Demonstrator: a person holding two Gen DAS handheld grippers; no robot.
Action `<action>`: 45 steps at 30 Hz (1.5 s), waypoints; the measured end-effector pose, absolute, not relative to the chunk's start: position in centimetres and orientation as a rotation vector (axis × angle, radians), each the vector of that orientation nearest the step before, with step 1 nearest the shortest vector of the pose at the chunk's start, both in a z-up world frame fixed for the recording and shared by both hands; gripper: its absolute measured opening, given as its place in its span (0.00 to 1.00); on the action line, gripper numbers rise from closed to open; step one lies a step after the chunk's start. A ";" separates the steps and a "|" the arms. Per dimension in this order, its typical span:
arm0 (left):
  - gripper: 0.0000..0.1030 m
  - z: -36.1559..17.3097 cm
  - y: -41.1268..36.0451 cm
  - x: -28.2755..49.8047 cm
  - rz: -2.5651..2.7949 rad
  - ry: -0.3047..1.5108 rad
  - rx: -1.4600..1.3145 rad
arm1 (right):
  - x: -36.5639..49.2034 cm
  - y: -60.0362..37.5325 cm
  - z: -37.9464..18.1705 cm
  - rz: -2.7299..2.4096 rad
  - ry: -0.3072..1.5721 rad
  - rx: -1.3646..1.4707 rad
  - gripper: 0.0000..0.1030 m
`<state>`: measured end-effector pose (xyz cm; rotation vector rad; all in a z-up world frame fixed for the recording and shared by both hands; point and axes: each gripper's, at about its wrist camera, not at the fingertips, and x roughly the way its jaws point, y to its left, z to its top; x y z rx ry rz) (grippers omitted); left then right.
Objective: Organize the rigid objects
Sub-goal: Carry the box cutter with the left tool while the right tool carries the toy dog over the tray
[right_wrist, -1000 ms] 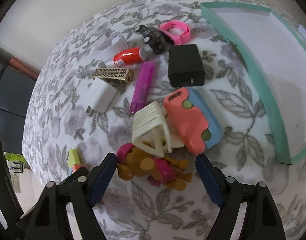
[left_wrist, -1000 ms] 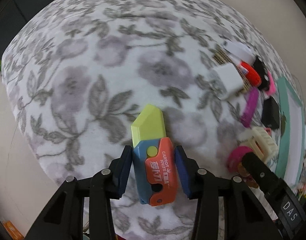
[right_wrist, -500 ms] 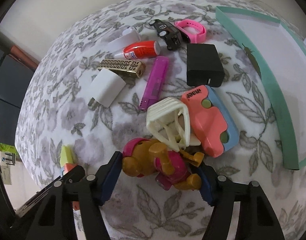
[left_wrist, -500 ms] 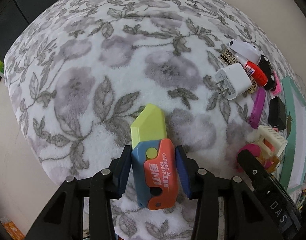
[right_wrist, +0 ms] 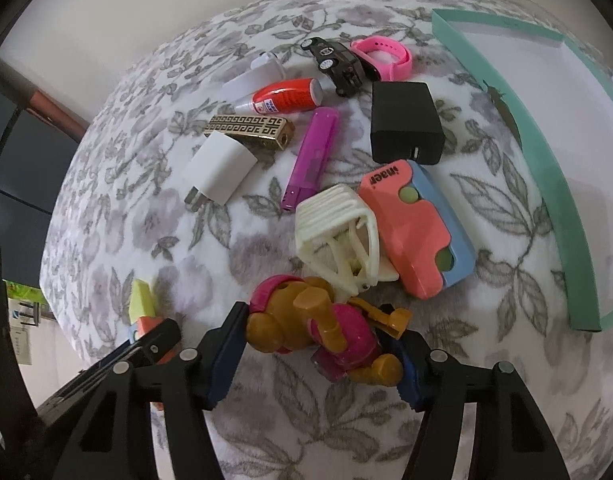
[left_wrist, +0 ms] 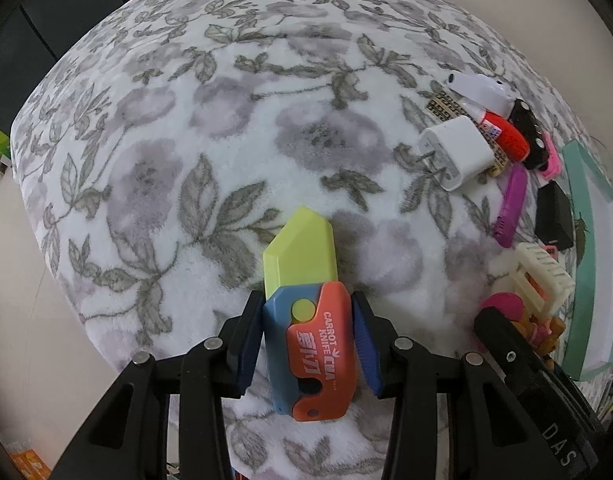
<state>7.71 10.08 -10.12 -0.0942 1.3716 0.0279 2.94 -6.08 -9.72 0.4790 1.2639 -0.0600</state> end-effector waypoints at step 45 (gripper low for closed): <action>0.65 -6.4 0.5 11.5 0.063 1.359 -0.002 | -0.8 -22.0 -0.6 -0.341 0.992 0.632 0.65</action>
